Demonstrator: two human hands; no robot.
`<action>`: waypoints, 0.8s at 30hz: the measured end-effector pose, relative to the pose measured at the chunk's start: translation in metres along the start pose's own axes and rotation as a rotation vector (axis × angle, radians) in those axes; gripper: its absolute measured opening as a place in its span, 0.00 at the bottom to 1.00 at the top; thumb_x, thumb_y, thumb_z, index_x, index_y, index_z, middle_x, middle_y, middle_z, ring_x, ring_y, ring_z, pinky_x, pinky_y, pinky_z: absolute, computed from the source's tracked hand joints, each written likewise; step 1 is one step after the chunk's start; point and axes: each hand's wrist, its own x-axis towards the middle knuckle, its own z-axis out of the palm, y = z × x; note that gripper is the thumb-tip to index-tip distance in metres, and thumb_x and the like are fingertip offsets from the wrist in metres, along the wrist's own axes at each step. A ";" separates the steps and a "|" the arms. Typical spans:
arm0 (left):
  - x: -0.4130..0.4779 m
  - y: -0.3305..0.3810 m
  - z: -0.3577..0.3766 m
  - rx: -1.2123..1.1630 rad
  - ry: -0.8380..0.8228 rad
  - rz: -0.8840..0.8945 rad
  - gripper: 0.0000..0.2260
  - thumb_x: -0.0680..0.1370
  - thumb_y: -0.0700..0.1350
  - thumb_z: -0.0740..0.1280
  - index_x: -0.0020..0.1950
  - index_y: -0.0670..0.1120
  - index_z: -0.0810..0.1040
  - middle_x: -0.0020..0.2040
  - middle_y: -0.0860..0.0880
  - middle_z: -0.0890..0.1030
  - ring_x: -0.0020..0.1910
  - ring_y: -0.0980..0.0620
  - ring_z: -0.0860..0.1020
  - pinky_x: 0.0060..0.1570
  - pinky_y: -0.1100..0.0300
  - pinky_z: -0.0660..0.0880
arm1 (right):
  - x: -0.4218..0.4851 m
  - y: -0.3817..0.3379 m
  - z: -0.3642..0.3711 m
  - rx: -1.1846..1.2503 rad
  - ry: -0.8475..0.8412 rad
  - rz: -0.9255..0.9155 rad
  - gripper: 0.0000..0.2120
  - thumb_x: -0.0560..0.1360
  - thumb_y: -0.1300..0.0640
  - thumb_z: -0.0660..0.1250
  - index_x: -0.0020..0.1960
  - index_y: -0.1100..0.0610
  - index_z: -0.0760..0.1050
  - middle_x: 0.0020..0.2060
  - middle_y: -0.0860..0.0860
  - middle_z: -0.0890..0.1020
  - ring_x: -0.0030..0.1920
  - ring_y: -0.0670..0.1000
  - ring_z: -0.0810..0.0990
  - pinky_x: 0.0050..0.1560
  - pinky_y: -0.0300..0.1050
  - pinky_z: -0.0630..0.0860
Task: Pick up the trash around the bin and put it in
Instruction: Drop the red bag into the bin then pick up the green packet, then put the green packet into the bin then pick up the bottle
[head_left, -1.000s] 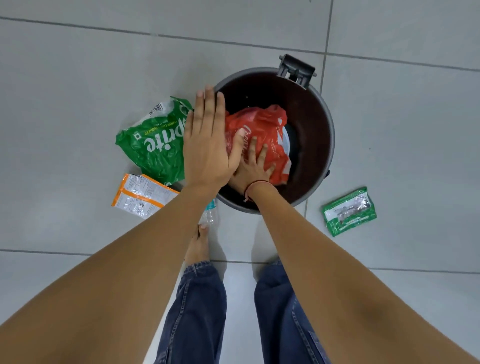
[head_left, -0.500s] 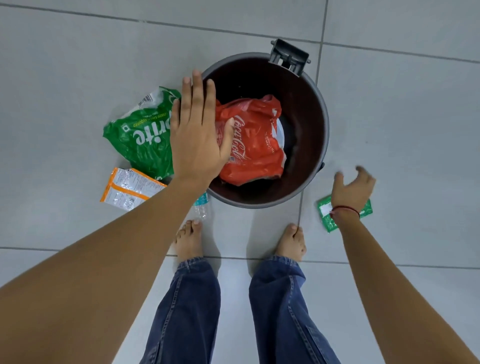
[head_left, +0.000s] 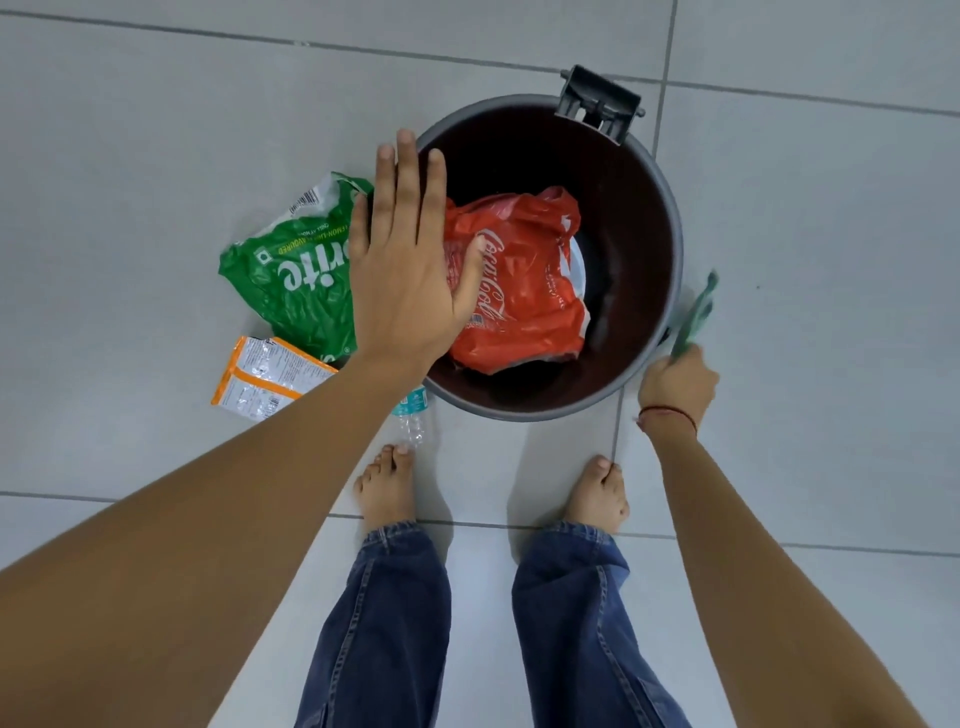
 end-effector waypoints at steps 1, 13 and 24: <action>0.000 0.000 -0.003 0.000 -0.028 -0.004 0.30 0.81 0.56 0.52 0.78 0.42 0.53 0.79 0.41 0.53 0.79 0.44 0.51 0.77 0.46 0.52 | -0.006 -0.014 -0.018 0.079 0.077 -0.039 0.17 0.78 0.65 0.54 0.65 0.67 0.68 0.48 0.68 0.78 0.46 0.63 0.76 0.42 0.47 0.68; -0.013 -0.010 -0.018 0.031 -0.135 0.030 0.29 0.81 0.53 0.50 0.78 0.41 0.51 0.80 0.43 0.52 0.79 0.46 0.50 0.76 0.45 0.47 | -0.107 -0.123 -0.019 -0.209 -0.297 -0.829 0.29 0.77 0.66 0.53 0.76 0.55 0.52 0.77 0.58 0.49 0.76 0.59 0.49 0.74 0.57 0.56; -0.018 -0.018 -0.008 0.034 -0.101 0.041 0.31 0.81 0.58 0.50 0.78 0.42 0.48 0.80 0.43 0.51 0.79 0.45 0.48 0.76 0.45 0.44 | -0.073 -0.114 0.030 -0.521 -0.542 -0.798 0.28 0.81 0.46 0.52 0.77 0.52 0.47 0.77 0.58 0.44 0.77 0.58 0.45 0.75 0.60 0.51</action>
